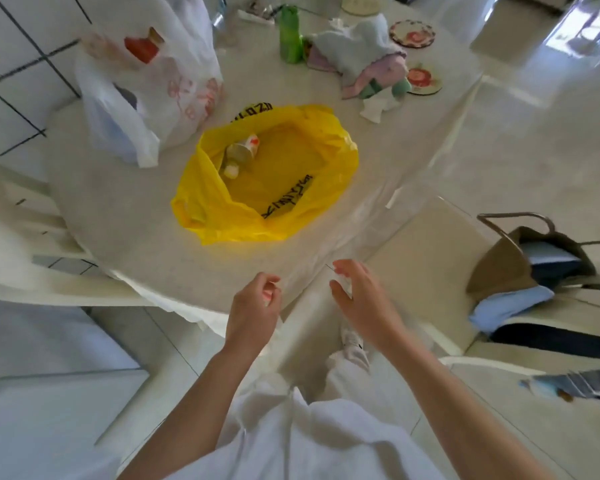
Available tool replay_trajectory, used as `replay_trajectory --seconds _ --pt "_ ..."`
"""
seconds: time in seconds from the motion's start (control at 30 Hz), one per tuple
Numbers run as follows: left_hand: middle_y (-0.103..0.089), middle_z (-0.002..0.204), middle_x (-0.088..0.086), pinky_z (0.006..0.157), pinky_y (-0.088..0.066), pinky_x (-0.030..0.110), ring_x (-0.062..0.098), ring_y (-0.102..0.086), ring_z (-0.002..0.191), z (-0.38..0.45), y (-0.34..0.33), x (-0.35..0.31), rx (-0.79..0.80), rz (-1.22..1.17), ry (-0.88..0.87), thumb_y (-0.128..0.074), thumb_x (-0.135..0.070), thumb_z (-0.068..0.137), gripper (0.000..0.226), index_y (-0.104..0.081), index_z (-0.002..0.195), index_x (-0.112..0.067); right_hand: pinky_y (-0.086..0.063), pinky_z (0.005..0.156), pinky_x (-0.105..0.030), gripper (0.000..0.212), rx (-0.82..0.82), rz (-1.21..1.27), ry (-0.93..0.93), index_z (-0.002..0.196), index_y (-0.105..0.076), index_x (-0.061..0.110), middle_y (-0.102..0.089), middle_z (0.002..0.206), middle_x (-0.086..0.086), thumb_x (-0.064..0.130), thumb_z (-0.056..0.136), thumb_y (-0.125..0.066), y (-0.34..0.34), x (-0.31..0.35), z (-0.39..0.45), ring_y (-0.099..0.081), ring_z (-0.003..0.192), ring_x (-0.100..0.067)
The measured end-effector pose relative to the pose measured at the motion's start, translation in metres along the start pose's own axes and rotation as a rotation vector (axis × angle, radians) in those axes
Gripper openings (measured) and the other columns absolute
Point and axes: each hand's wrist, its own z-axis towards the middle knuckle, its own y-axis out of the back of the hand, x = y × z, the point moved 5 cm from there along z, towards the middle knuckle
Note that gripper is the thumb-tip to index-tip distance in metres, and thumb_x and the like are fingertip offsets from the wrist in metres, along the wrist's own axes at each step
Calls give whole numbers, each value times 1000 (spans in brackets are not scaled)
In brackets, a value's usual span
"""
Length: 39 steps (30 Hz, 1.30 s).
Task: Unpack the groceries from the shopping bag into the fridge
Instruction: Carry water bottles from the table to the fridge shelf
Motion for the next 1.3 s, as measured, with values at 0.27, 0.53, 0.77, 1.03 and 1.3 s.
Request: replay_trajectory --seconds 0.27,0.53,0.77,1.03,1.3 --pt "-66 93 0 72 -51 26 12 -60 86 75 -22 -28 -184 -27 129 -55 -14 94 17 -62 109 -17 -40 98 -28 35 211 -102 200 130 -47 15 -53 129 0 25 96 -50 34 -14 114 -51 117 -16" --pt "-66 103 0 77 -45 28 18 -59 99 127 -55 -63 -209 40 248 -55 -16 92 25 -58 116 -18 -46 87 -33 30 359 -118 380 119 -57 5 -61 115 -9 16 91 -60 66 -22 214 -58 105 -26" --pt "-63 115 -1 85 -46 36 20 -46 115 170 -33 -63 -224 190 332 -52 -19 95 26 -56 120 -17 -41 88 -31 31 457 -190 480 123 -53 9 -57 121 -10 19 94 -54 49 13 279 -54 109 -26" --pt "-61 119 8 90 -46 34 26 -46 120 233 -3 -36 -173 511 328 -52 -20 93 34 -51 126 -13 -42 97 -35 38 542 -309 665 132 -46 10 -52 131 -8 23 96 -52 19 75 324 -49 119 -26" --pt "-35 149 9 116 -17 47 39 -16 144 259 26 9 -100 760 556 -52 -26 93 52 -34 141 -16 -39 105 -37 50 580 -640 957 142 -33 14 -45 137 -8 27 96 -50 -51 126 387 -39 128 -27"
